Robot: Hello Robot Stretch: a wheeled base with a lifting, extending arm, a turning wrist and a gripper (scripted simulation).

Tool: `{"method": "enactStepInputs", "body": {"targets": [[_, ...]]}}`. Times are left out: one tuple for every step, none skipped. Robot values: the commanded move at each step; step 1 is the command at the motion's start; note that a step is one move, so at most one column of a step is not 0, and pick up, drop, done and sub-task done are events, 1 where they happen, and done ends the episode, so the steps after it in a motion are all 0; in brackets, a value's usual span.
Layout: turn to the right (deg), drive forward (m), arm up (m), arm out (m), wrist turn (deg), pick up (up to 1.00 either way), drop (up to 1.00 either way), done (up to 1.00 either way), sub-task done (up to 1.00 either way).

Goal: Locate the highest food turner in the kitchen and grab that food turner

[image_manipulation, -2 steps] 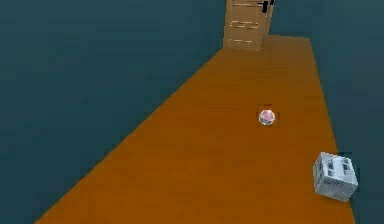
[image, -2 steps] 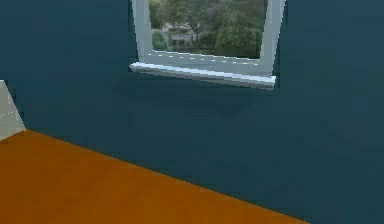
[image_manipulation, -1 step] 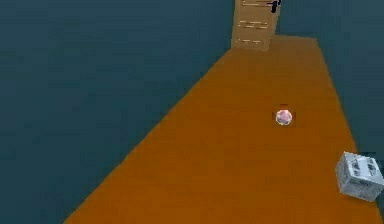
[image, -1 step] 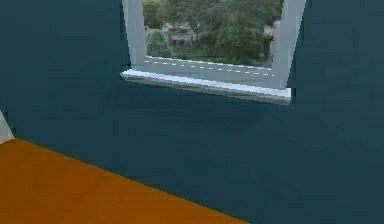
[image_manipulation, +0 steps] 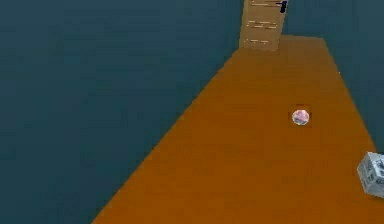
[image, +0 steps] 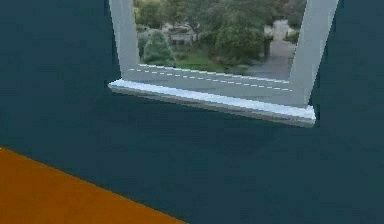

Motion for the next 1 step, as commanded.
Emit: {"method": "enactStepInputs", "body": {"targets": [[45.0,0.00,0.00,0.00,0.0,0.00,0.00,0.00,0.00]]}}
